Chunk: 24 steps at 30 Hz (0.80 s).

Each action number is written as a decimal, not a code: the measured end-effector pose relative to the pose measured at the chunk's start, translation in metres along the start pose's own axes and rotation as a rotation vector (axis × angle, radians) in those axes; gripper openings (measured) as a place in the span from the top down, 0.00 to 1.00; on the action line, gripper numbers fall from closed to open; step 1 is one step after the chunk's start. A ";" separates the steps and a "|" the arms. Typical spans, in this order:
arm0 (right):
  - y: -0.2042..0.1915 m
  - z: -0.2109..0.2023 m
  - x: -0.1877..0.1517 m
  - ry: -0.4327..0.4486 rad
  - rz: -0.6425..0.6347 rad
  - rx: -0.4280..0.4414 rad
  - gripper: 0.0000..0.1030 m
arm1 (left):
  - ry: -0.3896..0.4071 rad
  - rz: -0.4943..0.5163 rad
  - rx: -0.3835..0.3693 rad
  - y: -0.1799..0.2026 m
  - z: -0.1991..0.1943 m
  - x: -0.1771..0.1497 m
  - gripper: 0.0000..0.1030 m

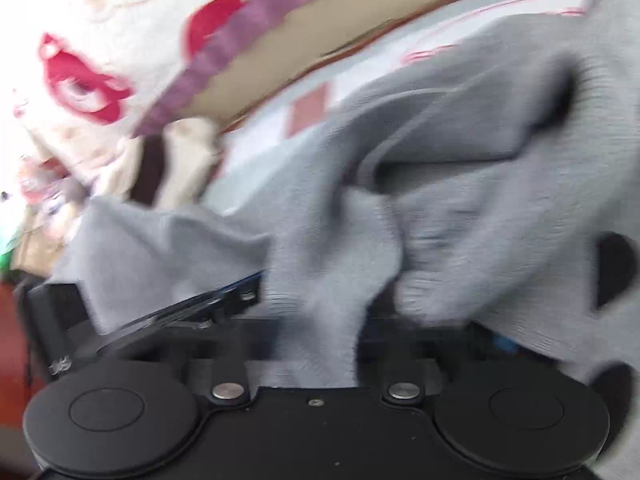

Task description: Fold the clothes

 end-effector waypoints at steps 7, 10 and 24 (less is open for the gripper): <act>-0.076 -0.030 -0.005 0.203 -0.462 -0.361 0.95 | 0.057 -0.026 -0.213 0.005 -0.035 0.006 0.88; -0.081 -0.032 -0.013 0.199 -0.592 -0.520 0.95 | 0.067 0.049 -0.288 0.026 -0.039 0.008 0.92; -0.072 -0.013 -0.048 0.086 -0.729 -0.464 0.94 | -0.185 -0.209 -0.391 0.004 0.019 -0.010 0.94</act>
Point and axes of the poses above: each gripper's, at about its wrist camera, not at the fingertips, and z roughly the way its jaws point, y to its right, x to its top, the point moved 5 cm from there along z, roughly the way its jaws point, and after that the axes turned 7 degrees about -y, right-handed, at the moved point
